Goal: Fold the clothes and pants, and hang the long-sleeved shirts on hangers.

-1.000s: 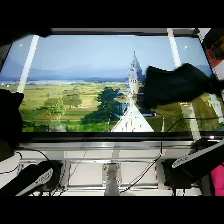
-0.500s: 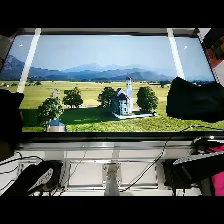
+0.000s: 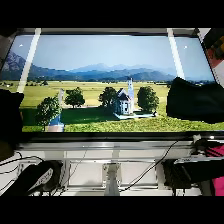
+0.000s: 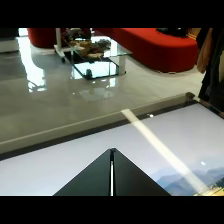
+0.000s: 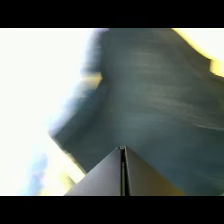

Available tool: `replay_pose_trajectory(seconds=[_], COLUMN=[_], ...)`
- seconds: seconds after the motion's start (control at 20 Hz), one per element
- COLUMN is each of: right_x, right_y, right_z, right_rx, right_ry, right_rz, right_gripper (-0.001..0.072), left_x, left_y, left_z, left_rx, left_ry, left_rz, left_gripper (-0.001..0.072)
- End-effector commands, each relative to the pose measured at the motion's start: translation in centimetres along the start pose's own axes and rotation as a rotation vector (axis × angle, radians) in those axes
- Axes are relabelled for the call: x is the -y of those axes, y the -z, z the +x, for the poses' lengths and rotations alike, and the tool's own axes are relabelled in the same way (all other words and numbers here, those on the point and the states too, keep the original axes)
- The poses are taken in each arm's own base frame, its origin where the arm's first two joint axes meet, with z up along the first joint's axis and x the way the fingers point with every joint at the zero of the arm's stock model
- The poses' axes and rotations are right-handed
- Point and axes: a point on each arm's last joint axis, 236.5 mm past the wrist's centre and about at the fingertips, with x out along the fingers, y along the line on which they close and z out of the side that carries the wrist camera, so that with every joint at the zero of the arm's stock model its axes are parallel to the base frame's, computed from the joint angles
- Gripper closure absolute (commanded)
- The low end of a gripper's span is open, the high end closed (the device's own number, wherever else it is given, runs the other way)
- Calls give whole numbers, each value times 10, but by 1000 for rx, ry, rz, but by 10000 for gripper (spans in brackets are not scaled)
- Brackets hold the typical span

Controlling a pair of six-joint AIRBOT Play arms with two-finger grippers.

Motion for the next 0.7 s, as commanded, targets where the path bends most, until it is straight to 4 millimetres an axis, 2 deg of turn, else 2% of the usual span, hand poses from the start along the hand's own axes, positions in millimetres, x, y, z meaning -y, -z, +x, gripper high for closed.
replay_pose_trajectory(seconds=[0.0,0.1,0.25,0.45,0.65], right_x=[-160,-220,-265,-293,-302], right_y=[19,41,78,110,123], right_z=[-29,-29,-11,4,8], right_rx=[33,14,-62,-129,-162], right_ry=[-508,-631,-675,-697,-705], right_rz=[-174,-225,-287,-333,-352], right_gripper=[689,689,689,688,688], left_x=[0,0,0,0,0], left_y=[0,0,0,0,0], left_z=[0,0,0,0,0], left_rx=[0,0,0,0,0], left_ry=[-1,-1,-1,-1,-1], left_rz=[0,0,0,0,0], left_gripper=[686,686,685,685,685])
